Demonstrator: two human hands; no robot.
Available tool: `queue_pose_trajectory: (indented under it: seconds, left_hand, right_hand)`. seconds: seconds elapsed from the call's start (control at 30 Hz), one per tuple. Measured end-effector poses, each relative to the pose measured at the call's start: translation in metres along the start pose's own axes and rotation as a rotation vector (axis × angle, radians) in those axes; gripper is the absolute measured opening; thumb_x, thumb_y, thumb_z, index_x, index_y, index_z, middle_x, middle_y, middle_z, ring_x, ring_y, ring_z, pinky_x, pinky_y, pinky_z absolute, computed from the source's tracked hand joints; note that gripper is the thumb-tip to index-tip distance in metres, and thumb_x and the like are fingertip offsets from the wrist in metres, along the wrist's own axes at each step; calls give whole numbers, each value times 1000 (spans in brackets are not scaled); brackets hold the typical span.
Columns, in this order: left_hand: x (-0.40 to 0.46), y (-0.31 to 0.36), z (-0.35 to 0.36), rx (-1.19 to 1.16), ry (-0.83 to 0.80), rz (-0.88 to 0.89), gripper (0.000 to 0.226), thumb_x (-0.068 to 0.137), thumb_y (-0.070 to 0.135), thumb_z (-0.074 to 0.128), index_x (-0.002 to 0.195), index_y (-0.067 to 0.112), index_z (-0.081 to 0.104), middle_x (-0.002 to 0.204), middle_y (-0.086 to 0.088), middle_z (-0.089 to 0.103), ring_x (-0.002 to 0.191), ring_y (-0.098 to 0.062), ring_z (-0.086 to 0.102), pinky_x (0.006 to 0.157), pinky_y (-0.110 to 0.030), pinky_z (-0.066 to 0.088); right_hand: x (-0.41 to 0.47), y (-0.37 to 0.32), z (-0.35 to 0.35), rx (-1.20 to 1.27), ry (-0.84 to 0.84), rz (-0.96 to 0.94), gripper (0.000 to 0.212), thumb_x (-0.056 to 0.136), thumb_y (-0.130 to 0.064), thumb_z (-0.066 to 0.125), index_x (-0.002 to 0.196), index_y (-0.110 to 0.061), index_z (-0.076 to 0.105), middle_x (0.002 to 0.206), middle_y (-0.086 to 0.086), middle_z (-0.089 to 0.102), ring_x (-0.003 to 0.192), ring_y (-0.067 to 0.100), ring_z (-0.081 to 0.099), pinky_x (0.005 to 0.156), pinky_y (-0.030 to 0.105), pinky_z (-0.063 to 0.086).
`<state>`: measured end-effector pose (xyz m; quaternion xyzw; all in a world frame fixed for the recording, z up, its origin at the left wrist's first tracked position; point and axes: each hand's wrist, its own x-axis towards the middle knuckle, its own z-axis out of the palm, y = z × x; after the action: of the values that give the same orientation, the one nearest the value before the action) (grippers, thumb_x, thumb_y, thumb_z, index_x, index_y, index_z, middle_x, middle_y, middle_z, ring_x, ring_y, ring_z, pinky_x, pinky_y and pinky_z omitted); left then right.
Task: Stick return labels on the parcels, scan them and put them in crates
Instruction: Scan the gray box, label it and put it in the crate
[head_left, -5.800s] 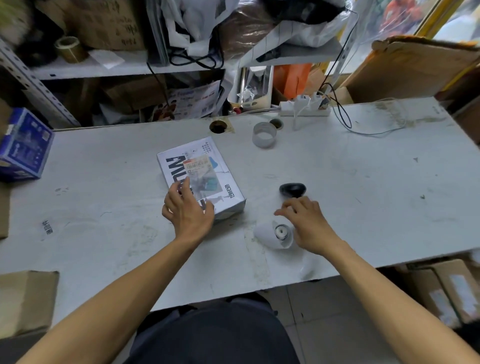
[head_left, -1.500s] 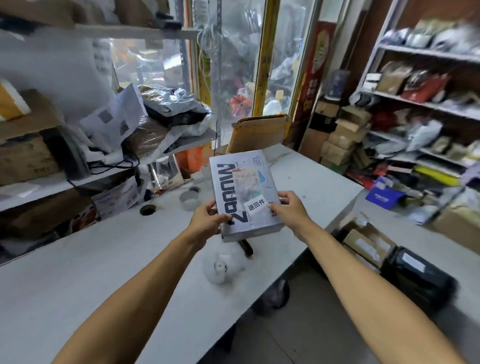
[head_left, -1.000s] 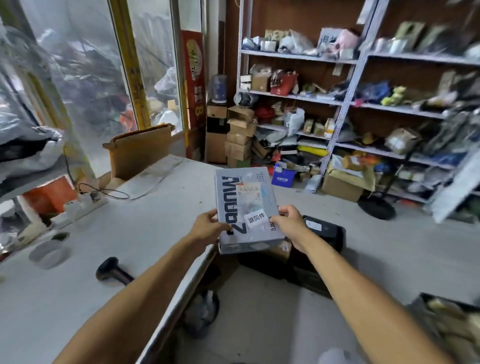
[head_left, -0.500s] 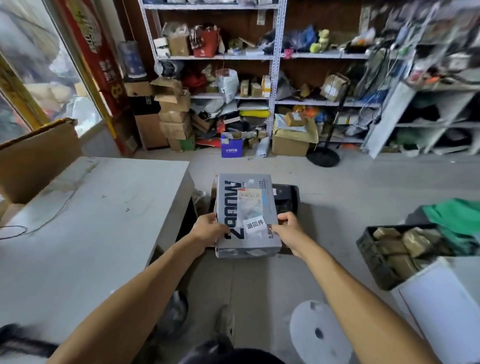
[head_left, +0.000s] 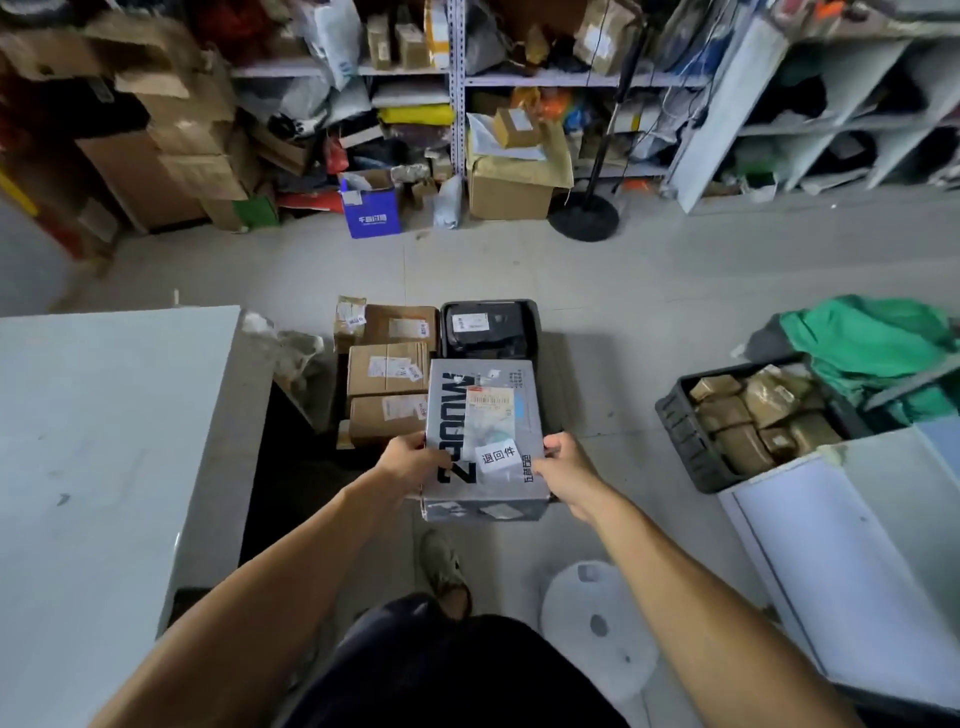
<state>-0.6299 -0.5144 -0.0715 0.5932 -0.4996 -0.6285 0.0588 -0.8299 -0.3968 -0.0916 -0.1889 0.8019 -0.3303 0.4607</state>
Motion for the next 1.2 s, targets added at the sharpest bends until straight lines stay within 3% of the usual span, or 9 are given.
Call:
queue_pose_trajectory:
  seconds: [0.3,0.4,0.5,0.57,0.77,0.87,0.97,1.07,1.2]
  left_hand:
    - [95,55,18,67,-116,-94,23,86,7,75,108,8,70,97,-10,75,91,-29,74,88,-42,61]
    - [119,71,26,52,-133,-149,11,89,8,74,98,11,69,94,-8,74,91,-29,73,92,-43,59]
    - [143,88,33,53,-137,-190,8,90,8,72,94,14,69,92,-7,74,93,-30,73,92,-45,59]
    - [164,97,37,47,-138,-218,8,89,10,73,96,15,71,95,-9,76,92,-29,75,91,-47,59]
    - [238,129,56,16,-75,-334,13,90,8,71,86,20,72,99,-12,76,96,-33,74,92,-52,58]
    - [285,141,68,-6,-56,-401,15,90,8,71,85,22,73,103,-14,76,99,-35,73,92,-55,58]
    - [341,148,84,8,-47,-437,17,93,8,70,89,24,69,112,-14,74,104,-32,72,94,-52,57]
    - [401,140,97,-31,-25,-482,19,94,5,68,110,16,70,112,-10,72,101,-27,71,86,-39,60]
    - [508,84,114,-33,-36,-536,37,95,10,68,131,19,63,118,-6,71,95,-16,71,67,-26,61]
  right_hand:
    - [84,-22,-22,-18,45,108,29,84,-13,63,112,-18,59,107,2,68,98,21,66,75,32,54]
    - [105,-33,-33,-4,53,144,29,82,-16,66,110,-20,59,108,1,68,97,20,66,82,36,57]
    - [130,-42,-42,-22,26,169,36,77,-22,65,113,-17,62,109,3,69,98,22,68,66,28,52]
    - [153,-51,-48,-16,15,195,33,85,-16,65,117,-18,58,109,4,67,95,19,66,63,26,48]
    - [249,-72,-69,-64,-110,270,32,96,-12,60,125,-19,49,112,5,63,91,15,64,62,26,47]
    - [315,-76,-77,-119,-173,283,38,93,-15,62,130,-18,52,115,4,65,96,18,66,71,30,54]
    - [385,-70,-72,-164,-211,310,43,91,-19,63,133,-22,52,120,2,64,100,19,65,82,35,57]
    - [446,-55,-57,-156,-239,361,48,88,-23,65,134,-24,51,120,1,64,100,19,66,88,41,57]
    - [546,1,-17,-147,-246,428,60,71,-33,65,130,-25,54,120,3,66,99,22,67,76,35,56]
